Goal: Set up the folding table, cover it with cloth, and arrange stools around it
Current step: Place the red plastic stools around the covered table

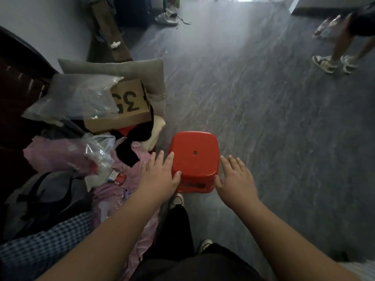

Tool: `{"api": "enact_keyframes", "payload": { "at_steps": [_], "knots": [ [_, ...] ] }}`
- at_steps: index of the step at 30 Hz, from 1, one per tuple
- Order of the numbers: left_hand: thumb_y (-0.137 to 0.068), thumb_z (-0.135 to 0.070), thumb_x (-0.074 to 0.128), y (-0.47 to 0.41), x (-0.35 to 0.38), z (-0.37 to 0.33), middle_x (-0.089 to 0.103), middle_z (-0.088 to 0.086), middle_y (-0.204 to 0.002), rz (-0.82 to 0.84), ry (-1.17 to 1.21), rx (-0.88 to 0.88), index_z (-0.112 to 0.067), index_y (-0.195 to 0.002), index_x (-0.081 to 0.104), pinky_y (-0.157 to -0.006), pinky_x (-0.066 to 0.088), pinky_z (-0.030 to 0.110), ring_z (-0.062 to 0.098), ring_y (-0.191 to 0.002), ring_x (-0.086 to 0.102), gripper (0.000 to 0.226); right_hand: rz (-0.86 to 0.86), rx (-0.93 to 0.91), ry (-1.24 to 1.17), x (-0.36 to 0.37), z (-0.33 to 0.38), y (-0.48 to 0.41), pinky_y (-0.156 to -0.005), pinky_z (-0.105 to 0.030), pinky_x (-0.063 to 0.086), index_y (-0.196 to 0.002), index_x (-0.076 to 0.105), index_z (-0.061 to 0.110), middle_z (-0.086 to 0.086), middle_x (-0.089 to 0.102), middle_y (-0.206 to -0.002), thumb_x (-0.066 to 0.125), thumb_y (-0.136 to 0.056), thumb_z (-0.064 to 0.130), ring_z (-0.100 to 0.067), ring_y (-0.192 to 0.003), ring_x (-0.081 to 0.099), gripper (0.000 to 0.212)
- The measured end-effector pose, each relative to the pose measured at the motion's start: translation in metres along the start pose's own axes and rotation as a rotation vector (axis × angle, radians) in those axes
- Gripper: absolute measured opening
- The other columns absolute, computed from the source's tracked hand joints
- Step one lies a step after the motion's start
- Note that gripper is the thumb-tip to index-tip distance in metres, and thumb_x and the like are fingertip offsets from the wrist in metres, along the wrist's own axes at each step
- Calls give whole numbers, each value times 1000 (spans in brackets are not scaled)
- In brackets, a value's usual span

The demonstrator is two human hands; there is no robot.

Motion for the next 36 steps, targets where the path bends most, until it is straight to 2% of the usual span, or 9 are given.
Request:
{"api": "enact_keyframes", "payload": {
  "at_steps": [5,9,14,17,20,23,29,32,36],
  "knots": [
    [-97,-54,39,-108,33,18,18,10,-164,115,-17,-37,-24,-158,15,-120,20,51,33,-150,15,72,49,111,-63,29,-15,-89,-123,-44,20,-158,24,21,-6,24,-165,49,-97,44,-26,-152,17,70],
    [-96,-52,43,-181,86,30,25,14,-161,172,71,-95,-18,-157,16,-119,23,48,33,-147,23,74,102,174,-157,85,-42,-162,-123,-42,20,-157,29,17,-9,30,-162,59,-94,41,-27,-149,23,74],
    [-94,-46,58,-269,180,54,16,13,-164,197,381,-289,-14,-158,5,-121,21,40,28,-149,20,89,140,366,-390,184,-86,-247,-120,-39,21,-156,27,10,-11,34,-158,71,-89,35,-27,-147,28,84],
    [-88,-44,70,-312,237,72,15,16,-164,178,561,-459,-11,-158,0,-121,20,37,28,-150,20,105,179,510,-497,237,-110,-288,-122,-43,22,-159,14,13,-10,25,-163,77,-83,47,-26,-150,24,105],
    [-83,-45,75,-333,281,80,34,16,-156,231,669,-557,-8,-157,8,-116,32,39,29,-142,37,106,189,629,-645,278,-128,-311,-117,-47,32,-158,16,14,-14,36,-157,82,-76,48,-31,-143,37,110],
    [-82,-36,78,-332,298,81,53,15,-140,202,683,-576,-8,-146,24,-106,44,42,31,-125,55,88,191,668,-681,293,-129,-312,-106,-46,44,-147,32,15,-13,54,-140,81,-78,43,-33,-126,54,89],
    [-81,-43,77,-327,248,73,60,12,-132,181,556,-493,-9,-139,36,-100,47,42,32,-119,59,79,179,665,-658,251,-114,-296,-99,-42,46,-141,38,14,-13,58,-135,77,-83,46,-35,-122,57,77],
    [-82,-51,74,-313,180,51,62,12,-128,154,446,-395,-11,-133,41,-95,47,39,34,-118,60,72,132,656,-651,186,-100,-276,-101,-44,46,-139,39,12,-14,59,-134,75,-84,49,-36,-122,57,75],
    [-81,-63,67,-265,82,13,63,10,-125,125,324,-262,-16,-136,39,-91,48,41,36,-114,61,77,79,641,-639,82,-81,-218,-97,-39,43,-140,37,8,-15,57,-136,71,-87,48,-35,-123,56,75]
  ]
}}
Point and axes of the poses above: each hand's wrist, its own y-axis away from the middle knuckle, its own x-axis out of the palm, z = x × y, the point moved 3 cm from there along -y, towards the middle knuckle
